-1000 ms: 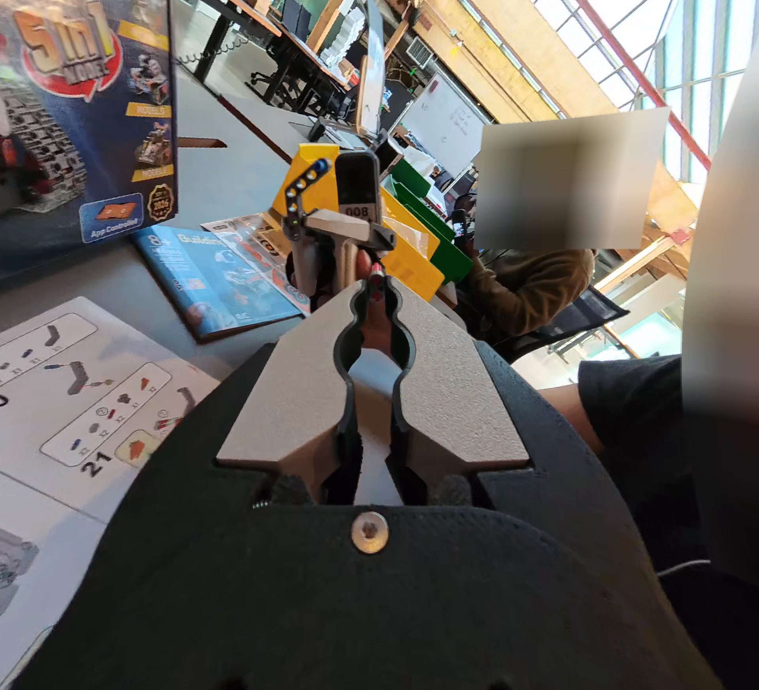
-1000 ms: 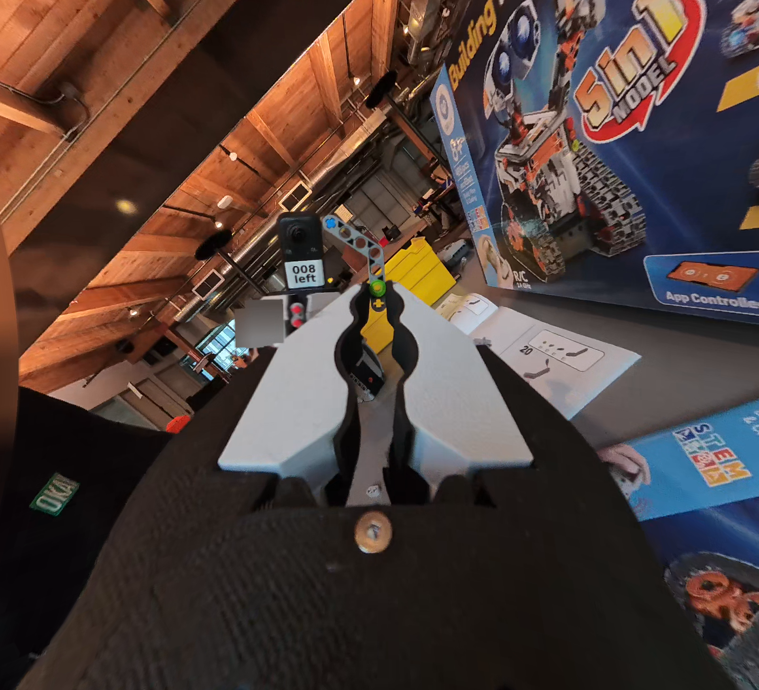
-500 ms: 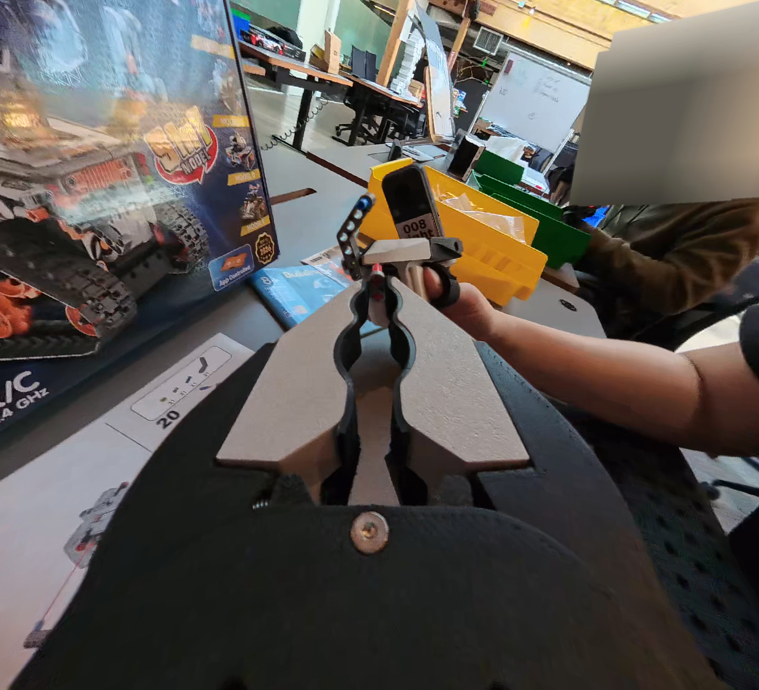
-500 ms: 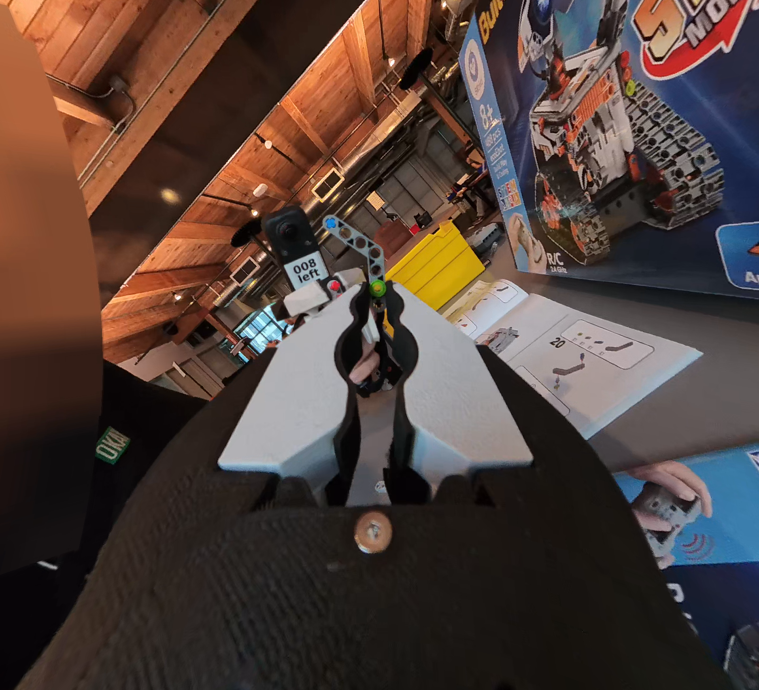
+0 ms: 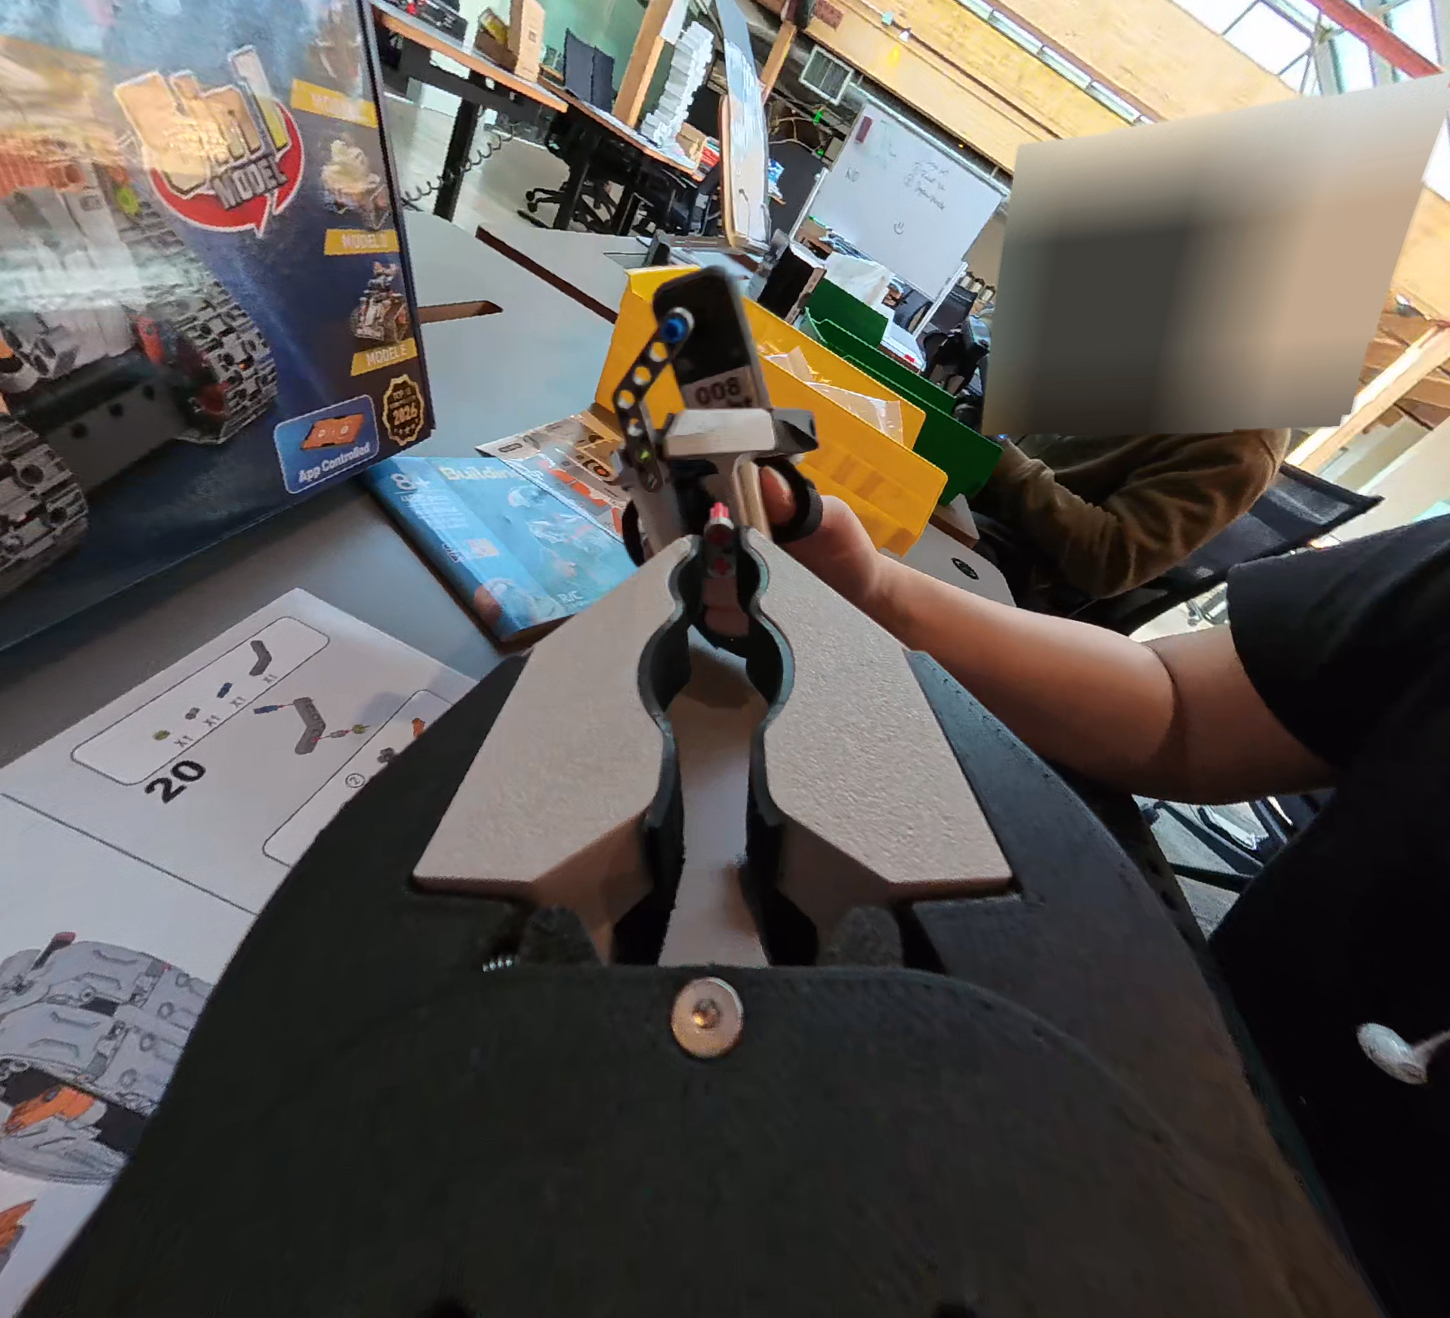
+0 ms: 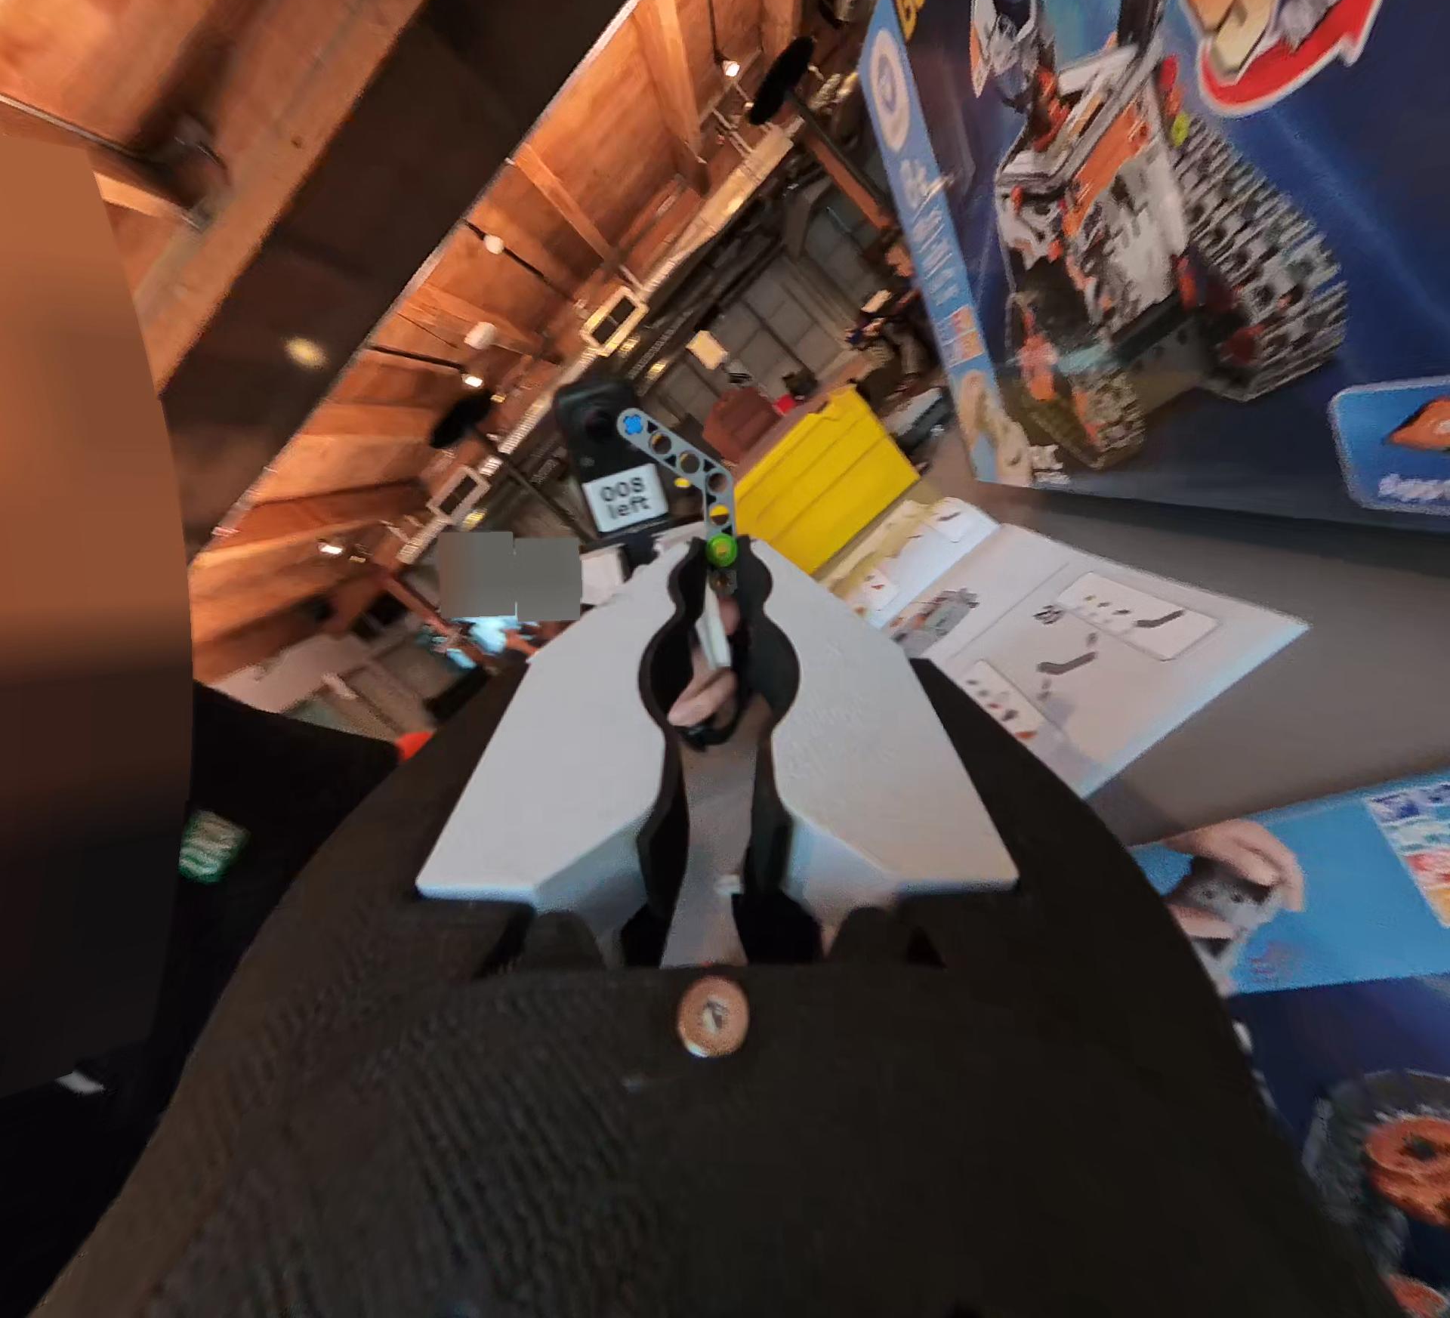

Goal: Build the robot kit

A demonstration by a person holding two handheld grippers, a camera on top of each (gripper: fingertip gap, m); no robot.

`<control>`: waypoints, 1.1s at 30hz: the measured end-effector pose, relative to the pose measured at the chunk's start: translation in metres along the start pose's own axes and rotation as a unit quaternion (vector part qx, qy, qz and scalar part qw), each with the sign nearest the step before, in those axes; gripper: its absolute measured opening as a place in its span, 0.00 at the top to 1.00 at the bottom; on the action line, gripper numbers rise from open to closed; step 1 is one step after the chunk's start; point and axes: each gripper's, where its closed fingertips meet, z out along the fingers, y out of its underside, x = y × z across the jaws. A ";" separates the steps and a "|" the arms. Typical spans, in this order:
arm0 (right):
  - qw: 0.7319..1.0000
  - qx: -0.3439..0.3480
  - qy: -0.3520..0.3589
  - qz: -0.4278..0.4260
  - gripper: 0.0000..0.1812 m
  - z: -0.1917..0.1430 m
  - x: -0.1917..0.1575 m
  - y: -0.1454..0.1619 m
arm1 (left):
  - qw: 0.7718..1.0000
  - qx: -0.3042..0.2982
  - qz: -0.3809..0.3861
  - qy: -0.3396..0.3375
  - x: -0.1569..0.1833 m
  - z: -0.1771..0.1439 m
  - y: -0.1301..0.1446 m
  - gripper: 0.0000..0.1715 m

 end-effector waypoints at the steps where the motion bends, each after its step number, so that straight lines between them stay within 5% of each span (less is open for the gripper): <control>1: 0.998 0.003 0.038 -0.042 0.97 -0.002 0.004 -0.003 | 1.000 0.000 -0.002 -0.008 -0.002 -0.001 0.000 0.97; 3: 0.971 0.015 0.181 -0.158 0.97 -0.015 0.021 -0.017 | 0.999 0.001 0.009 -0.040 -0.011 -0.003 -0.001 0.97; 6: 0.858 -0.022 0.396 -0.327 0.97 -0.054 0.042 -0.038 | 0.991 -0.006 0.057 -0.121 -0.028 -0.010 -0.002 0.97; 8: 0.793 -0.033 0.476 -0.379 0.97 -0.075 0.047 -0.049 | 0.982 -0.013 0.088 -0.168 -0.037 -0.014 -0.002 0.97; 9: 0.782 -0.030 0.492 -0.380 0.97 -0.080 0.047 -0.052 | 0.978 -0.016 0.099 -0.183 -0.040 -0.015 -0.002 0.97; 28: 0.752 -0.046 0.538 -0.378 0.96 -0.090 0.054 -0.052 | 0.971 -0.040 0.102 -0.211 -0.045 -0.013 0.006 0.97; 31: 0.759 -0.048 0.532 -0.372 0.97 -0.088 0.056 -0.049 | 0.973 -0.040 0.094 -0.206 -0.046 -0.012 0.007 0.97; 33: 0.787 -0.042 0.498 -0.362 0.96 -0.078 0.052 -0.046 | 0.979 -0.035 0.073 -0.187 -0.043 -0.010 0.007 0.97</control>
